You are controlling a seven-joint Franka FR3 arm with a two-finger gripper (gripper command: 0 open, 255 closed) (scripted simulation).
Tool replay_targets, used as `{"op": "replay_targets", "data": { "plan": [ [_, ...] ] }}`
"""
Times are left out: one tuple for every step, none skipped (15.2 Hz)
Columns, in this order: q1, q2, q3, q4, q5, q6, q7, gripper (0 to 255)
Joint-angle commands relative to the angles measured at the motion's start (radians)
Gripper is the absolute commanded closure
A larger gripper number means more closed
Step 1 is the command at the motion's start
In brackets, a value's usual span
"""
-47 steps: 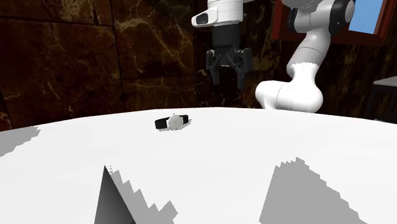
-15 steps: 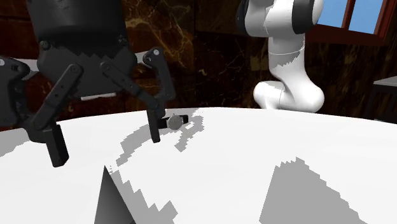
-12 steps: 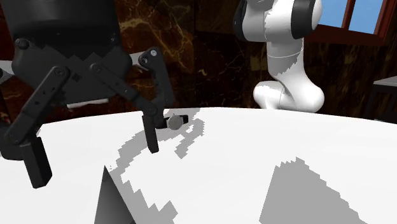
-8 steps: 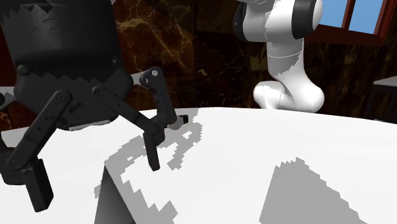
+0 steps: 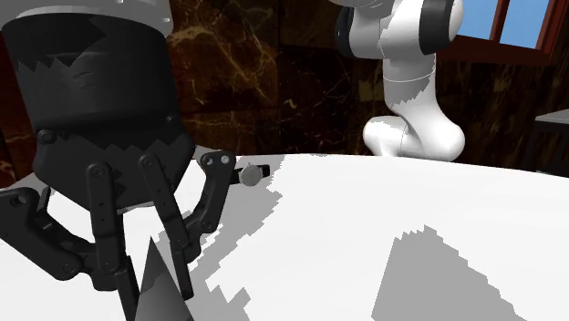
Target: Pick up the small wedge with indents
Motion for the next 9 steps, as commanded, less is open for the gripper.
{"op": "replay_targets", "data": {
  "plan": [
    [0.000, 0.000, 0.000, 0.000, 0.000, 0.000, 0.000, 255],
    [0.000, 0.000, 0.000, 0.000, 0.000, 0.000, 0.000, 255],
    [0.000, 0.000, 0.000, 0.000, 0.000, 0.000, 0.000, 255],
    [0.000, 0.000, 0.000, 0.000, 0.000, 0.000, 0.000, 255],
    [0.000, 0.000, 0.000, 0.000, 0.000, 0.000, 0.000, 255],
    [0.000, 0.000, 0.000, 0.000, 0.000, 0.000, 0.000, 255],
    [0.000, 0.002, 0.000, 0.016, 0.000, -0.014, 0.002, 255],
    [-0.001, 0.005, 0.000, 0.034, -0.001, -0.029, 0.005, 255],
    [-0.001, 0.008, 0.000, 0.052, -0.001, -0.044, 0.007, 255]
  ]
}}
